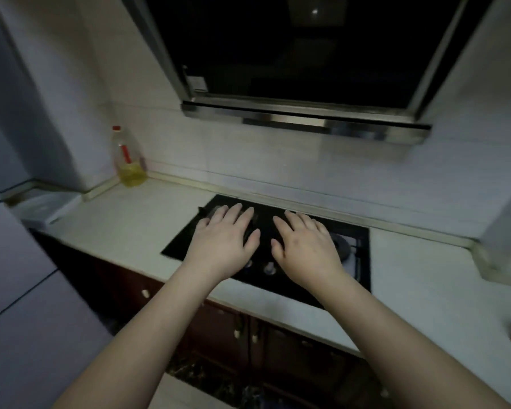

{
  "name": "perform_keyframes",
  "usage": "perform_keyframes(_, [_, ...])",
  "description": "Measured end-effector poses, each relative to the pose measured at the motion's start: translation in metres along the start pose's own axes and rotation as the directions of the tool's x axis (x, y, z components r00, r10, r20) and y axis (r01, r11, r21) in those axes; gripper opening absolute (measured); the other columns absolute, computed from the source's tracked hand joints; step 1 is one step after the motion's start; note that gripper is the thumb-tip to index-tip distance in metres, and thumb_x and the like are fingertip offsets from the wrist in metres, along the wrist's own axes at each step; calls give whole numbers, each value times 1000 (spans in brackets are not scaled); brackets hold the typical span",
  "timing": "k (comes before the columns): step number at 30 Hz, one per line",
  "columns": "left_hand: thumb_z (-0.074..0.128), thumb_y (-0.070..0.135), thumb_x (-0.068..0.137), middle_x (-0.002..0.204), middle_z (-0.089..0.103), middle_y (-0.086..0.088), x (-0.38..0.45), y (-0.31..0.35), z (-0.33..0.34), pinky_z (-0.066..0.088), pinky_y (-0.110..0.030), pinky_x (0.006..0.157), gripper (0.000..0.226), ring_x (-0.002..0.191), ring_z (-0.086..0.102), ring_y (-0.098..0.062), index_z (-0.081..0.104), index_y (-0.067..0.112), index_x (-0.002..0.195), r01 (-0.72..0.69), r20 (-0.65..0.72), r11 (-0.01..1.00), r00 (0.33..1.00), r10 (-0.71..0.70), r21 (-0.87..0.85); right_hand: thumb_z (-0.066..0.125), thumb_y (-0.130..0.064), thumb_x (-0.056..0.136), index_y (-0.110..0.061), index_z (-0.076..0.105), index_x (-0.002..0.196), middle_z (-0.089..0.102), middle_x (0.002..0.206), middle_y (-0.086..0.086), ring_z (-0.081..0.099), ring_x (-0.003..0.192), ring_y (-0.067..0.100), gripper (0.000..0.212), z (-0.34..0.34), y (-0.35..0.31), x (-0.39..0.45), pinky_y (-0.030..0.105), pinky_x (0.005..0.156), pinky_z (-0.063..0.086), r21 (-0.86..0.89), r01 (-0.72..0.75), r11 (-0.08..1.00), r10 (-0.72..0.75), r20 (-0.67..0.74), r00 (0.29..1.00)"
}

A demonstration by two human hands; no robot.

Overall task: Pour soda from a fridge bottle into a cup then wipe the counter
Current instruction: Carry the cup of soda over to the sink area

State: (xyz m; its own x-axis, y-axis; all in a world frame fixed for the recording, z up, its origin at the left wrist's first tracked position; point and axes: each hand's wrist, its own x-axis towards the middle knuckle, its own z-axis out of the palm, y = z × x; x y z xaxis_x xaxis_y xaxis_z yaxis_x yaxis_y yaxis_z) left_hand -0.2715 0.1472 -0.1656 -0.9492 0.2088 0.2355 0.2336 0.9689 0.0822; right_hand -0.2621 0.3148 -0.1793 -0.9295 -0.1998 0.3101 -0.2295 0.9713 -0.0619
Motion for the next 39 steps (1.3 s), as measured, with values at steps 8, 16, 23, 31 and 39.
perform_keyframes(8, [25,54,97,156,32,3,29,108,15,30,-43,110,58,143,25,-21,30,29,149,-259,27,966,965,259,-23,50,-40,87,-17,54,132,56,132,9,52,120,29,51,-24,94,-50,41,96,41,-92,-242,966,241,-16,970])
perform_keyframes(16, [29,53,98,160,23,3,58,241,33,24,-43,114,58,147,19,-25,25,30,151,-430,59,901,900,433,-52,40,-41,95,-19,39,142,36,151,8,34,136,26,51,-51,208,-102,38,108,27,-152,-376,914,377,-24,926])
perform_keyframes(23, [27,53,98,162,18,6,66,355,51,23,-42,114,59,149,15,-23,21,31,152,-535,76,840,837,541,-87,35,-43,98,-20,33,145,29,154,7,27,140,24,53,-67,299,-149,38,108,26,-137,-490,861,492,-21,870])
perform_keyframes(31, [26,53,99,161,20,6,68,444,78,24,-43,115,59,148,16,-22,21,30,152,-582,120,809,800,588,-81,37,-42,97,-20,30,147,28,155,5,25,141,23,54,-74,375,-199,37,110,23,-114,-546,830,547,-23,837])
perform_keyframes(39, [25,52,99,161,19,5,70,502,103,26,-43,113,59,148,14,-21,19,30,153,-651,162,754,738,655,-86,38,-42,97,-20,31,146,31,152,6,27,139,24,55,-65,423,-227,37,109,24,-108,-598,794,600,-22,800])
